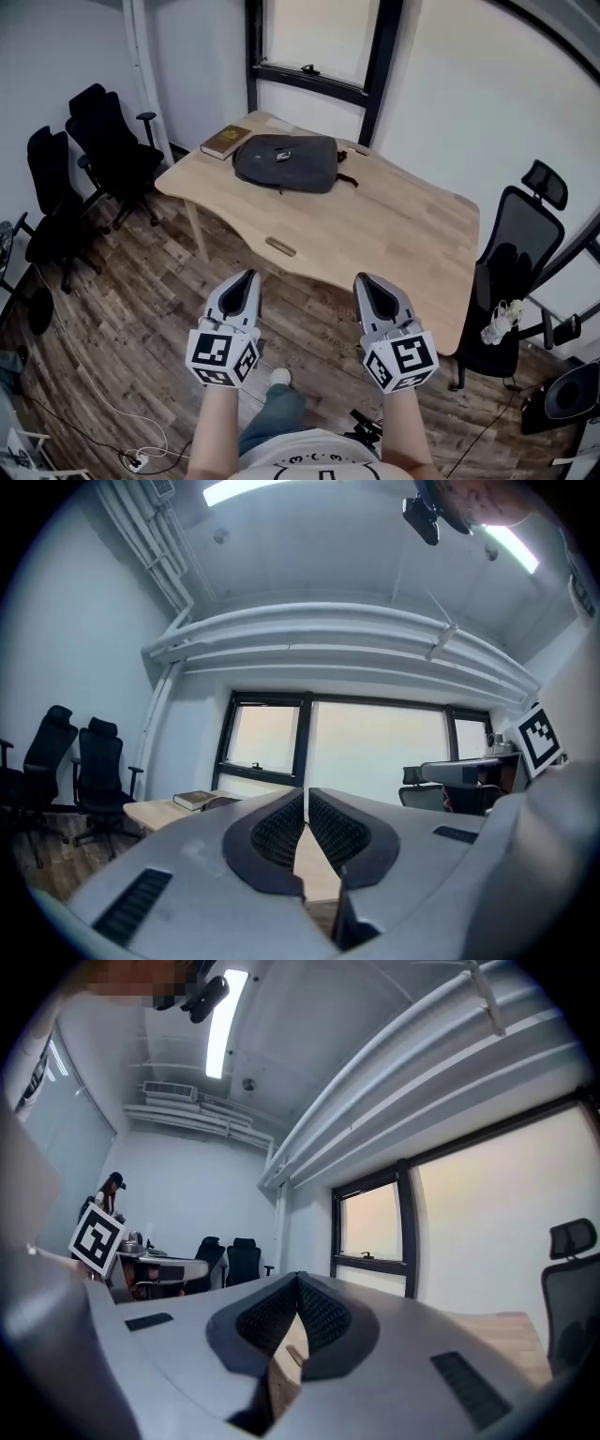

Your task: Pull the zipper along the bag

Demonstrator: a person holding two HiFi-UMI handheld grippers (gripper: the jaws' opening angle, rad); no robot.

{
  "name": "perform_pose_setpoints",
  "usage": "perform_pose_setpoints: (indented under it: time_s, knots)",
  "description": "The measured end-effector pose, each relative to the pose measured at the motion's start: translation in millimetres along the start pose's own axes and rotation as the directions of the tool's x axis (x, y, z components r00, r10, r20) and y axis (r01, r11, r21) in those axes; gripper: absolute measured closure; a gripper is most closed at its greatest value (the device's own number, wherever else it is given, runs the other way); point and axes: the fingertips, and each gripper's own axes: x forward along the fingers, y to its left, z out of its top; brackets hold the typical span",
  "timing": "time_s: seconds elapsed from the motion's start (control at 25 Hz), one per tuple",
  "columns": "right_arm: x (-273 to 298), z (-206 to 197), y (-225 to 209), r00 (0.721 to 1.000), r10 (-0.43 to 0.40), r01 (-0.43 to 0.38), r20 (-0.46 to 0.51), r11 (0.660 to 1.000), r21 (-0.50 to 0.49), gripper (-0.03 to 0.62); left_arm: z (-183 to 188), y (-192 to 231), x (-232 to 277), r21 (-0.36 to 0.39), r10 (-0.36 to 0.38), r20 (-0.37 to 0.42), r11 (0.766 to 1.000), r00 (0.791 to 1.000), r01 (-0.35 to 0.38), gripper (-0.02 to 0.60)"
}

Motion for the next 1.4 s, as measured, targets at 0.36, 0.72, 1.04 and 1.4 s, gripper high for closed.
perform_pose_setpoints:
  time_s: [0.36, 0.72, 1.04, 1.4]
  knots:
    - [131.5, 3.5, -13.9, 0.999, -0.01, 0.01, -0.035, 1.0, -0.011, 0.542, -4.3, 85.3, 100.7, -0.024, -0.074, -0.053, 0.997, 0.996, 0.073, 0.539]
    - [199.9, -20.9, -30.1, 0.989, -0.022, 0.019, -0.146, 0.999, -0.027, 0.543, -39.2, 126.6, 147.9, -0.1, -0.094, -0.139, 0.992, 0.986, 0.081, 0.437]
    - [242.0, -52.1, -65.5, 0.981, -0.049, 0.056, -0.185, 0.998, 0.036, 0.542, -73.1, 146.8, 187.8, -0.095, -0.08, -0.205, 0.994, 0.975, 0.062, 0.437]
    - [310.3, -91.7, -114.3, 0.967, -0.078, 0.105, -0.242, 0.989, 0.102, 0.543, -108.0, 161.4, 274.5, -0.076, -0.141, -0.3, 0.989, 0.943, 0.123, 0.437]
